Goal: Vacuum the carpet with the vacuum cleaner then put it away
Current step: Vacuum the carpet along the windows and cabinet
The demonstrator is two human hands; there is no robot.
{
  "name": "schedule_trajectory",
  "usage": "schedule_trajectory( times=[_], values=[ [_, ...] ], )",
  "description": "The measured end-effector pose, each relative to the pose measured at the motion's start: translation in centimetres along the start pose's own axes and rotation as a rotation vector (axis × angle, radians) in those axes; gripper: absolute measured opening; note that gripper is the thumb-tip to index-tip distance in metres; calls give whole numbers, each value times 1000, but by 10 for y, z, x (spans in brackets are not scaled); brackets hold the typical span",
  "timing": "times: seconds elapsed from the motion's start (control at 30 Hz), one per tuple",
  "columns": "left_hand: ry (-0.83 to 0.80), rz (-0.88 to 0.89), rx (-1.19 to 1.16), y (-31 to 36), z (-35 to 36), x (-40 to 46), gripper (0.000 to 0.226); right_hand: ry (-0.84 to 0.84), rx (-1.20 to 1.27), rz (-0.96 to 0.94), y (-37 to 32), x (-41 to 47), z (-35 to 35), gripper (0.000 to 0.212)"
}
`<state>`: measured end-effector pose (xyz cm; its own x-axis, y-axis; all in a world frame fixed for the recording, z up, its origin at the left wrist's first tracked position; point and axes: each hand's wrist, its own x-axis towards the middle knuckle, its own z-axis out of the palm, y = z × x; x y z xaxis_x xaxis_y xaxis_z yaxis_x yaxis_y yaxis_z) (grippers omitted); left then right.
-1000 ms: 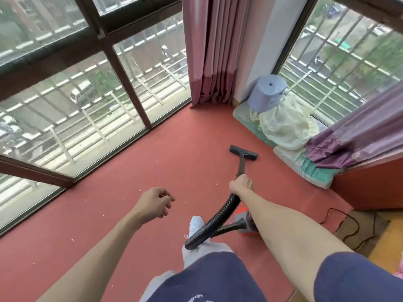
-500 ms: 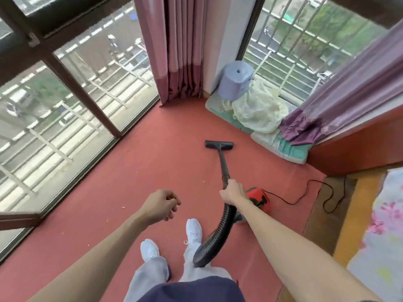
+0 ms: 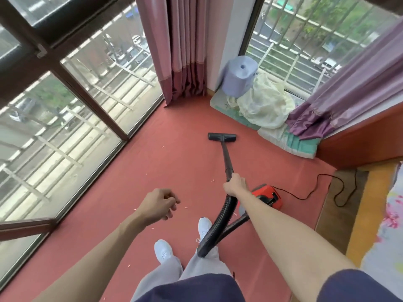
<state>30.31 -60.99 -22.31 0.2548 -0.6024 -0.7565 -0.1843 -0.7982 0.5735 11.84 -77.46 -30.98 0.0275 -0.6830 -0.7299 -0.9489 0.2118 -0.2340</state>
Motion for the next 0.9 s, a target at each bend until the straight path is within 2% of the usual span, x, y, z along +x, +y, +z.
schedule_trajectory(
  times=[0.23, 0.5, 0.7, 0.8, 0.9],
  values=[
    [58, -99, -129, -29, -8, 4, 23, 54, 223, 6, -42, 6, 0, 43],
    [-39, 2, -98, -4, 9, 20, 24, -72, -70, -24, 2, -91, 43, 42],
    [-106, 37, -76, -5, 28, 16, 26, -93, -69, -6, 17, -135, 76, 41],
    [-118, 39, -70, -17, 28, 5, 26, -76, -50, 6, 15, -127, 79, 41],
    [-95, 37, -70, -35, 17, -7, 26, -64, 71, 14, 16, -108, 79, 40]
  ],
)
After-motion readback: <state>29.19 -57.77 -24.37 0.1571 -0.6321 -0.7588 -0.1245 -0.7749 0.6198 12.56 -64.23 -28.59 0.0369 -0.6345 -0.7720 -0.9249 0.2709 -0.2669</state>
